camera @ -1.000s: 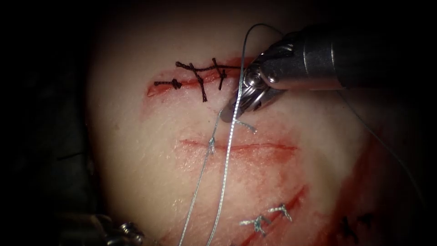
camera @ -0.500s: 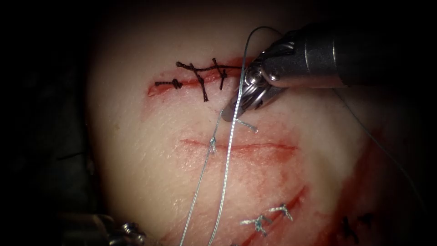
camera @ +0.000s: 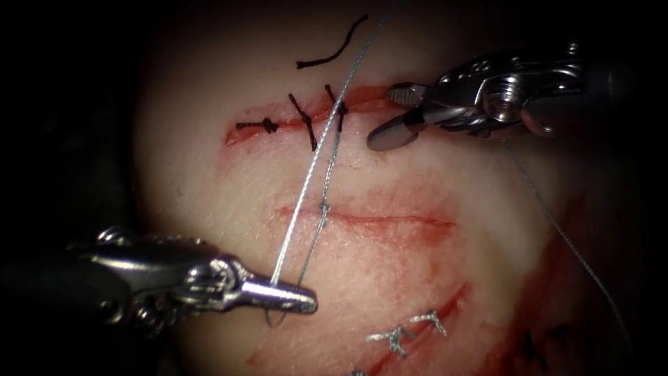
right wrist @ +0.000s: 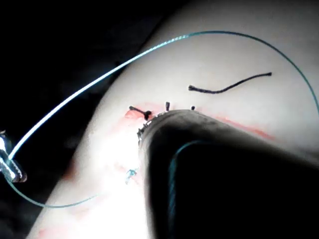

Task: Wound Closure

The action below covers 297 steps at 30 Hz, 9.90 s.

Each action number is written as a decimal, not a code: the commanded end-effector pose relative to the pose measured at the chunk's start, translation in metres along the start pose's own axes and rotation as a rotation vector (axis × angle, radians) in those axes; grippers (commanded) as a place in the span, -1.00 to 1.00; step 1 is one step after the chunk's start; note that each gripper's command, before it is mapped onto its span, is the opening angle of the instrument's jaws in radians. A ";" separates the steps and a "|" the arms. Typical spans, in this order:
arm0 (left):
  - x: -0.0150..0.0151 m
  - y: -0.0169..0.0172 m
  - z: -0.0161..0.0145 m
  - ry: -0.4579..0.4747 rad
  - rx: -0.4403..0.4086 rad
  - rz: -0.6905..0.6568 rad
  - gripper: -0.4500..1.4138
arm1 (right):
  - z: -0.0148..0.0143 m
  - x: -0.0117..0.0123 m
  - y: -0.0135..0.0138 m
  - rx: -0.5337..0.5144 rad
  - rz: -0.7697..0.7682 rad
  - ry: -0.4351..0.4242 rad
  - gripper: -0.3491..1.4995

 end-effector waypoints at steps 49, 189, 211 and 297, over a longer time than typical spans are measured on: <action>0.0027 -0.0160 -0.0011 0.173 0.323 0.050 -1.00 | 0.0076 -0.0043 -0.0083 0.011 -0.077 0.816 -1.00; 0.0247 -0.0249 -0.0012 -0.465 1.311 1.410 -1.00 | 0.0101 -0.0161 -0.0143 0.608 -0.054 -0.018 -1.00; 0.0262 -0.0236 -0.0011 -0.462 1.316 1.457 -1.00 | 0.0092 -0.0188 -0.0158 0.651 -0.024 -0.132 -1.00; 0.0145 -0.0006 0.0058 0.104 0.369 0.619 -1.00 | 0.0120 -0.0037 -0.0063 0.035 -0.052 0.243 0.62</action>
